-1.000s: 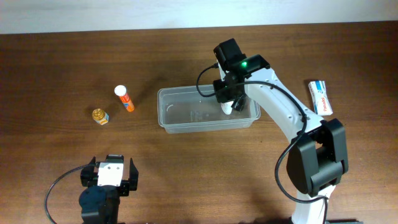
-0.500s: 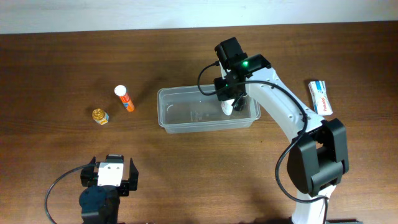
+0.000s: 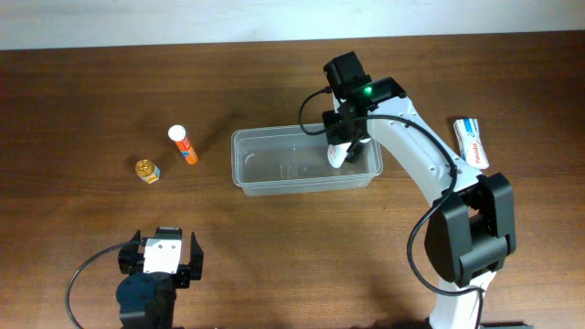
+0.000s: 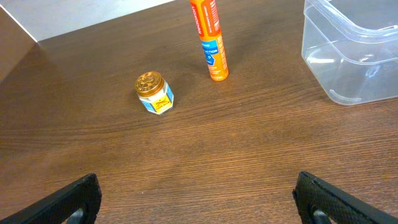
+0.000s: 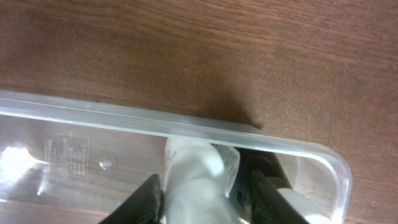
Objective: Pack container
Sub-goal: 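Lower the white bottle into the container beside the brown bottle and release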
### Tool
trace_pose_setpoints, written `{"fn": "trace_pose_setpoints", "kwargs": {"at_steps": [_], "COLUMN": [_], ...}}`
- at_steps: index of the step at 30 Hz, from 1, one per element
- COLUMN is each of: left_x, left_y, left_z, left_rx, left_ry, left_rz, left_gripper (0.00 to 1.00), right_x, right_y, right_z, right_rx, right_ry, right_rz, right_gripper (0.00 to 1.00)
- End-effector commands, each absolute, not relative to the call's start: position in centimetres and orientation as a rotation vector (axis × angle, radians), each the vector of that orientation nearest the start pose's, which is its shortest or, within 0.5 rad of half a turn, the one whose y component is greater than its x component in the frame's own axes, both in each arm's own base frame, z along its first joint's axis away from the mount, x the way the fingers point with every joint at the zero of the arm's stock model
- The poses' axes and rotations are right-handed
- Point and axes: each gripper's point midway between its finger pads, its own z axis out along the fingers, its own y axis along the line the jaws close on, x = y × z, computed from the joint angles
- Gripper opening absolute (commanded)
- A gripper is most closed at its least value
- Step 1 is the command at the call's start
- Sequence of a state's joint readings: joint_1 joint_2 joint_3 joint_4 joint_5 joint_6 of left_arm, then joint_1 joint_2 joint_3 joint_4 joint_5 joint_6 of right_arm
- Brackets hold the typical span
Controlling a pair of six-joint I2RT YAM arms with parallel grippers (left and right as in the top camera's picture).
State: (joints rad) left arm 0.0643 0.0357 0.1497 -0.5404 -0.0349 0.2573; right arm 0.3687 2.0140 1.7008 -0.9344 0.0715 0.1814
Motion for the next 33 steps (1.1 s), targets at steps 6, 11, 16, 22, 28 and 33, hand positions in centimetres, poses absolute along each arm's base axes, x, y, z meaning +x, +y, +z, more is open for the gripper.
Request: {"fn": "trace_pose_setpoints", "kwargs": {"at_steps": [6, 11, 16, 22, 28, 33], "left_x": [21.5, 21.5, 21.5, 21.5, 21.5, 21.5], "left_y": [2.1, 2.1, 2.1, 2.1, 2.1, 2.1], "left_z": [10.7, 10.7, 10.7, 10.7, 10.7, 10.7], "left_rx": [0.157, 0.157, 0.158, 0.158, 0.157, 0.157], "left_ry": [2.007, 2.007, 2.007, 2.006, 2.007, 2.007], "left_rz": [0.246, 0.246, 0.246, 0.246, 0.246, 0.246], "left_gripper": [1.00, 1.00, 1.00, 1.00, 1.00, 1.00], "right_x": [43.7, 43.8, 44.1, 44.5, 44.8, 45.0], "right_y": [15.1, 15.3, 15.4, 15.6, 15.7, 15.3], "right_z": [10.1, 10.3, 11.4, 14.2, 16.5, 18.5], "right_rx": [-0.233, -0.235, -0.232, -0.228, -0.226, -0.212], "right_ry": [2.798, 2.794, 2.781, 2.757, 2.737, 2.716], "right_rz": [0.007, 0.019, 0.025, 0.034, 0.043, 0.048], "right_gripper": [0.40, 0.39, 0.40, 0.40, 0.40, 0.45]}}
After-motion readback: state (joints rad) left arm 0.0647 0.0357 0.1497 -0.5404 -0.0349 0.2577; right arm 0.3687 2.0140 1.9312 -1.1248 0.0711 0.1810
